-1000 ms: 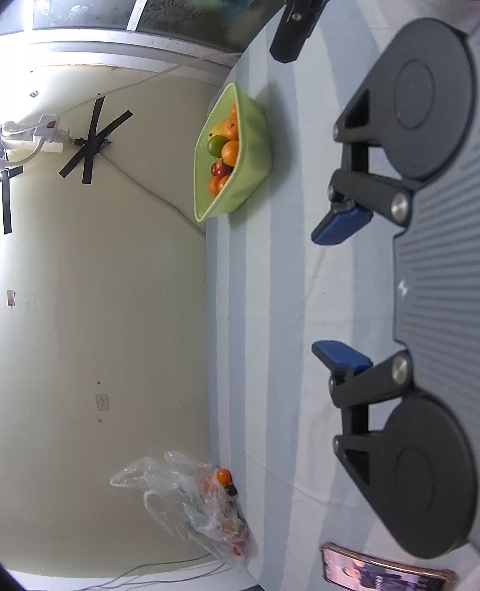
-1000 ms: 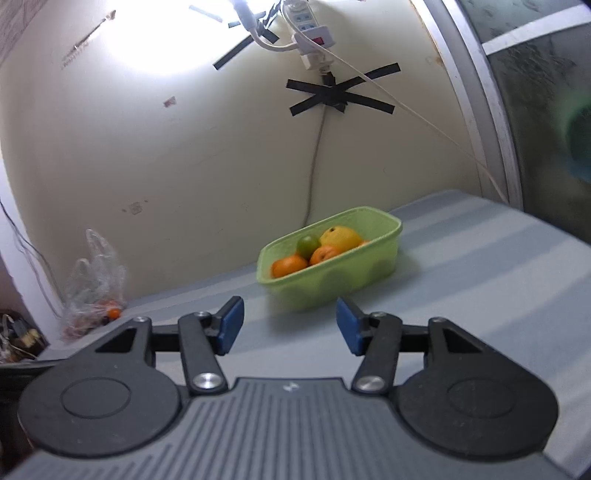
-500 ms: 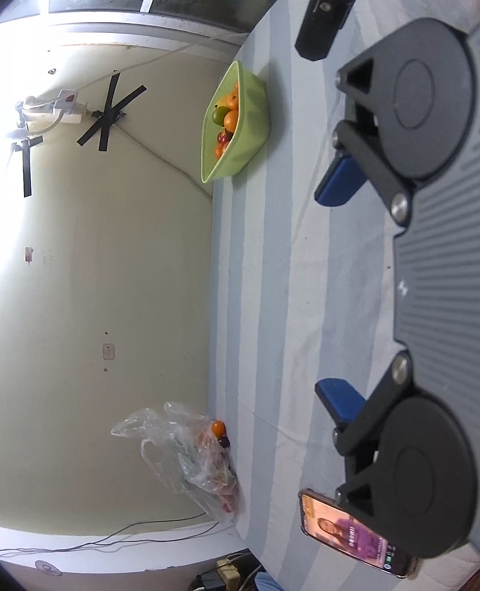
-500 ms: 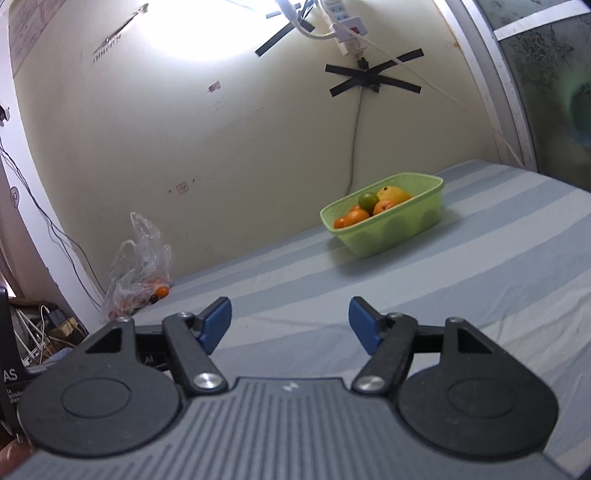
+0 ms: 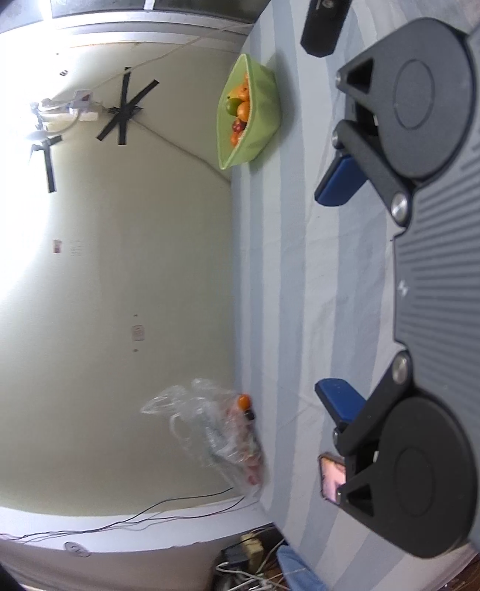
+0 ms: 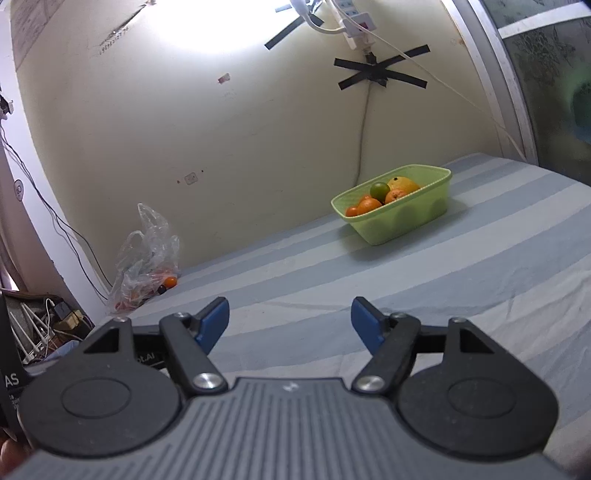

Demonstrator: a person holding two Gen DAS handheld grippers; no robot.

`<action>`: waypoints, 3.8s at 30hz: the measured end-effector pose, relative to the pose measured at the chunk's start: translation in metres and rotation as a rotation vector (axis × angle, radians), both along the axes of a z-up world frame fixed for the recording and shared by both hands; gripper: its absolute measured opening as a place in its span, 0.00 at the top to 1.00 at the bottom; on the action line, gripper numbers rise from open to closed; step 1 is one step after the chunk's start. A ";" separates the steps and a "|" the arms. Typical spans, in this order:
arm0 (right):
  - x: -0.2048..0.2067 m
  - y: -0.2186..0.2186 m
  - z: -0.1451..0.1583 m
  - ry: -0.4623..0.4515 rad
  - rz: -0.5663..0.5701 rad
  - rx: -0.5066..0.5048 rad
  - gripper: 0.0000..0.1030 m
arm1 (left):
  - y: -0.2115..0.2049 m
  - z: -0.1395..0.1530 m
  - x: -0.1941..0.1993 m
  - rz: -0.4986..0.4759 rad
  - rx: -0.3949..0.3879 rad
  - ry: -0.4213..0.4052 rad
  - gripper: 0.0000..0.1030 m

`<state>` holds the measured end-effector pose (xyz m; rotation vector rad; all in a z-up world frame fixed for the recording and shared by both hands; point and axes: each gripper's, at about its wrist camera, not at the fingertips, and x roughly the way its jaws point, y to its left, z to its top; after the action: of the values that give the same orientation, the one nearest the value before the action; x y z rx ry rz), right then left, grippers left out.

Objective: Organize fruits

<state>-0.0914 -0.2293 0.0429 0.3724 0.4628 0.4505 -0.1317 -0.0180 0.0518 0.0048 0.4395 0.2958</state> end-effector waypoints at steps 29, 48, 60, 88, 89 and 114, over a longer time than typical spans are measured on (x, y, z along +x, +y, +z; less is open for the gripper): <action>-0.040 -0.014 0.012 -0.061 -0.024 0.036 0.26 | -0.019 0.024 -0.037 -0.012 0.055 -0.109 0.00; -0.044 -0.019 0.009 -0.047 -0.041 0.055 0.25 | -0.030 0.021 -0.039 -0.049 0.067 -0.106 0.00; -0.044 -0.019 0.008 -0.041 -0.036 0.058 0.25 | -0.029 0.020 -0.040 -0.064 0.064 -0.108 0.00; -0.043 -0.017 0.004 -0.019 -0.012 0.063 0.25 | -0.012 0.019 -0.042 -0.040 0.021 -0.098 0.00; -0.043 -0.017 0.004 -0.020 -0.012 0.063 0.25 | -0.012 0.018 -0.040 -0.045 0.018 -0.076 0.00; -0.043 -0.017 0.002 -0.012 -0.019 0.065 0.25 | -0.021 0.007 -0.036 -0.051 0.056 -0.029 0.00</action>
<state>-0.1340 -0.2461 0.0449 0.4363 0.4331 0.4504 -0.1679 -0.0387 0.0588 0.0658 0.4015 0.2571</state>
